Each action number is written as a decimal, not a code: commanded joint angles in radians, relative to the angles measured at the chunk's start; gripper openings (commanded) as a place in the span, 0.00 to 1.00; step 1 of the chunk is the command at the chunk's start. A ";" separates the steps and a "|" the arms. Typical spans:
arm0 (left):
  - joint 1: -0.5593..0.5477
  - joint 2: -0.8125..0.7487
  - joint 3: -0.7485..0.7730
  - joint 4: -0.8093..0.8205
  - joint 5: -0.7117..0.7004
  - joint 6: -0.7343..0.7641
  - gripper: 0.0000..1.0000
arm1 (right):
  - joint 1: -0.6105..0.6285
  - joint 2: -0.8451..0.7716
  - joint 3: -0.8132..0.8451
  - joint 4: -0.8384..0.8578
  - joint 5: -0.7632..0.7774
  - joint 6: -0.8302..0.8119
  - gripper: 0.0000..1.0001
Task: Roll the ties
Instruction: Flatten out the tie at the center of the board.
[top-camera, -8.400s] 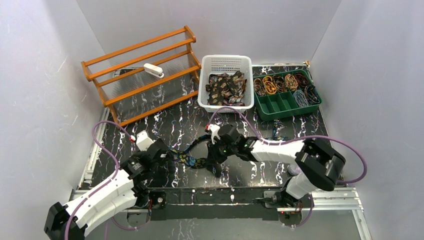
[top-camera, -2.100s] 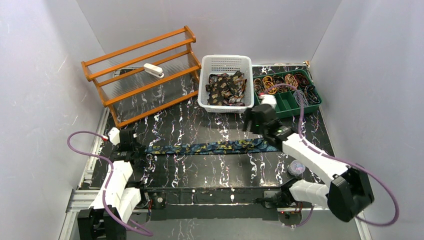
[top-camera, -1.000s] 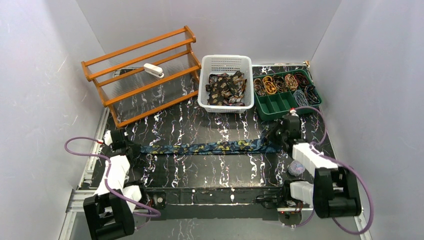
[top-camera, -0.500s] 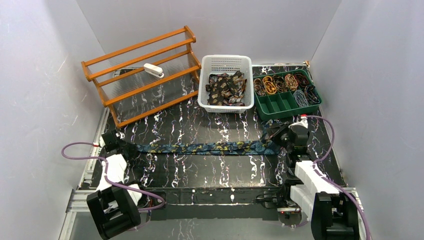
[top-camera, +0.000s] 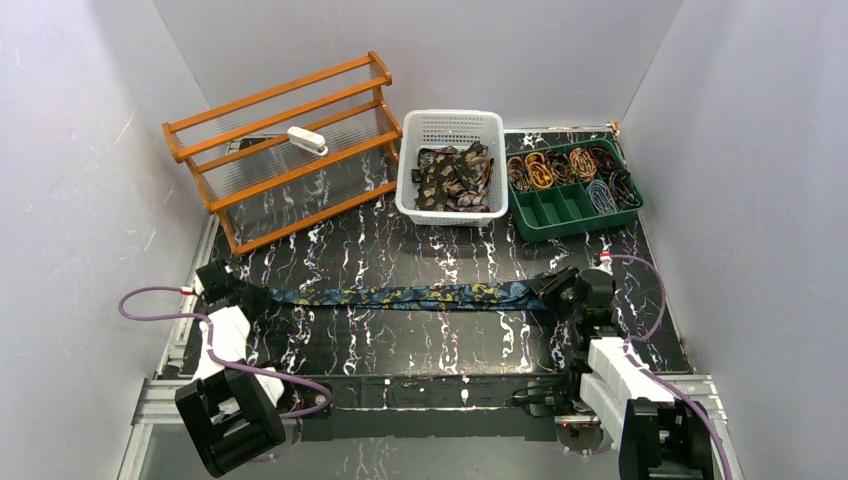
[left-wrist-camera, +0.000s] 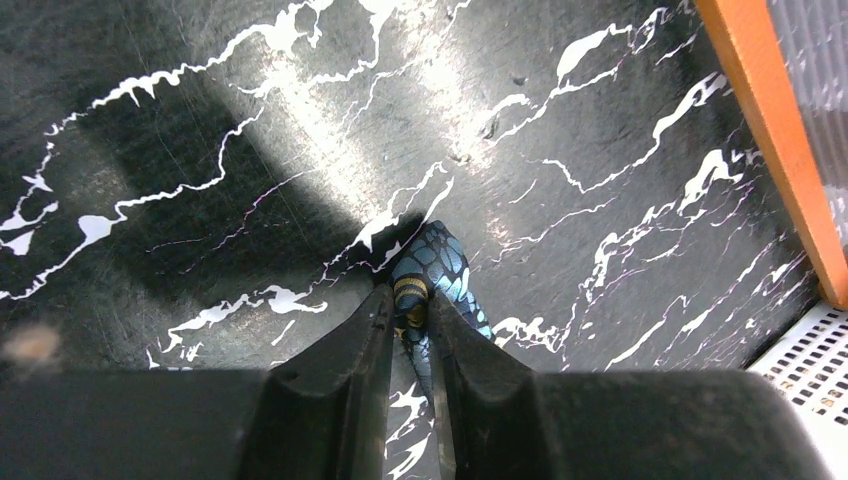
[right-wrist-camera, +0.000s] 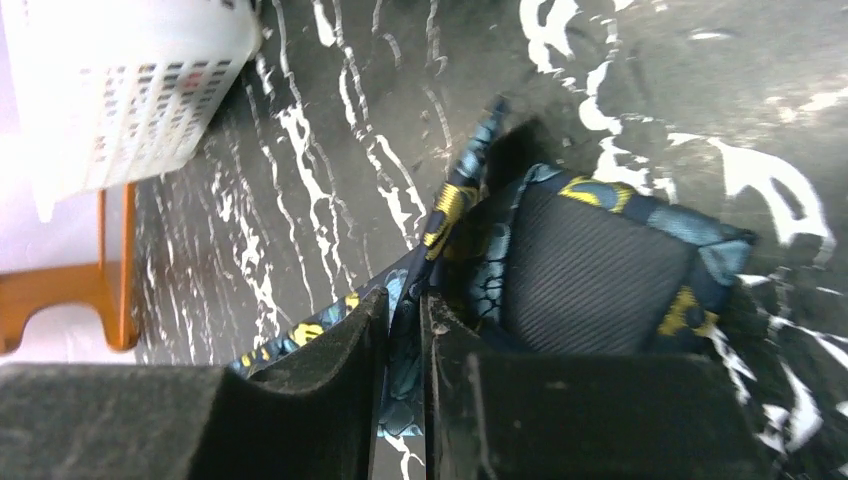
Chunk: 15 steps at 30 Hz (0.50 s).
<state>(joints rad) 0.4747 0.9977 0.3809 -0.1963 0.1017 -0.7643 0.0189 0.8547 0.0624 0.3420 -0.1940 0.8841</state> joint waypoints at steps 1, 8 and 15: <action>0.011 -0.028 0.058 -0.064 -0.016 0.019 0.19 | -0.005 -0.072 0.156 -0.271 0.165 -0.009 0.28; 0.014 -0.014 0.083 -0.088 -0.025 0.023 0.27 | -0.005 -0.126 0.327 -0.596 0.457 -0.013 0.38; 0.018 -0.038 0.090 -0.115 -0.027 0.021 0.42 | -0.005 -0.123 0.323 -0.423 0.189 -0.141 0.39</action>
<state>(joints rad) 0.4835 0.9871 0.4385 -0.2626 0.0864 -0.7513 0.0166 0.7048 0.3637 -0.1562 0.1478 0.8349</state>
